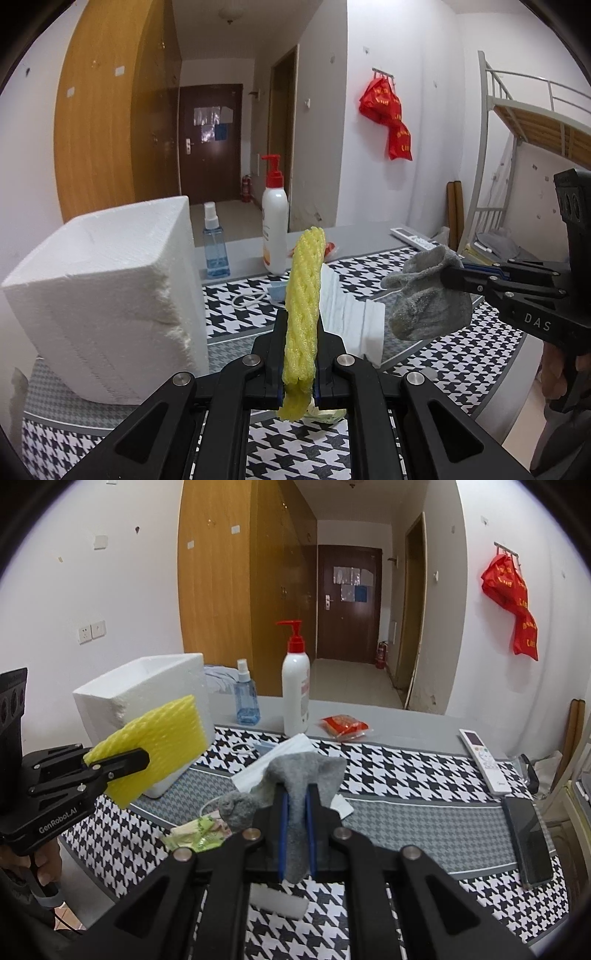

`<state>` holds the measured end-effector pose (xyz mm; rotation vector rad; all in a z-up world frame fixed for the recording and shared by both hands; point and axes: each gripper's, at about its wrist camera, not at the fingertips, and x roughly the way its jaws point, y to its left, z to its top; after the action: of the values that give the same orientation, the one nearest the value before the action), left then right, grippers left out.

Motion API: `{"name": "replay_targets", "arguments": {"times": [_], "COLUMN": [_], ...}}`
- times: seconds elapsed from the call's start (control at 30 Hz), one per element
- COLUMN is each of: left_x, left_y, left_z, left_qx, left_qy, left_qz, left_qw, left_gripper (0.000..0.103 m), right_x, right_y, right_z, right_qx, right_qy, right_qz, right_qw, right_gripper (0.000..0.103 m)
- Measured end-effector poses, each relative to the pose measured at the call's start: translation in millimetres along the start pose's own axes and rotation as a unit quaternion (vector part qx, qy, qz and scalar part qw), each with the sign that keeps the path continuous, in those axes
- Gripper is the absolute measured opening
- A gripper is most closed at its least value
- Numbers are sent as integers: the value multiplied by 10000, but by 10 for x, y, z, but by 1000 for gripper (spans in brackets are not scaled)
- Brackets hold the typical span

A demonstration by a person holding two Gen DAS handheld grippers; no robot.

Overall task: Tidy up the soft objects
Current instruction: 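Lift and carry the yellow sleeve and grey sock over the white foam box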

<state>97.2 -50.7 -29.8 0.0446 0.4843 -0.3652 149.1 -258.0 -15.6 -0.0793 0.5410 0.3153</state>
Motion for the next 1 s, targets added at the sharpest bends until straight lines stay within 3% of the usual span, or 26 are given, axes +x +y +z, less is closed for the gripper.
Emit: {"name": "replay_targets", "arguments": {"times": [1.0], "left_x": [-454], "left_y": [73], "left_z": [273], "left_qx": [99], "left_qy": [-593], "left_qz": [439], "left_qw": [9972], "left_gripper": [11], "right_x": [-241], "right_y": [227], "right_z": [303], "right_qx": [-116], "right_qy": [-767], "right_qz": [471], "right_qw": [9959], "right_gripper": [12]}}
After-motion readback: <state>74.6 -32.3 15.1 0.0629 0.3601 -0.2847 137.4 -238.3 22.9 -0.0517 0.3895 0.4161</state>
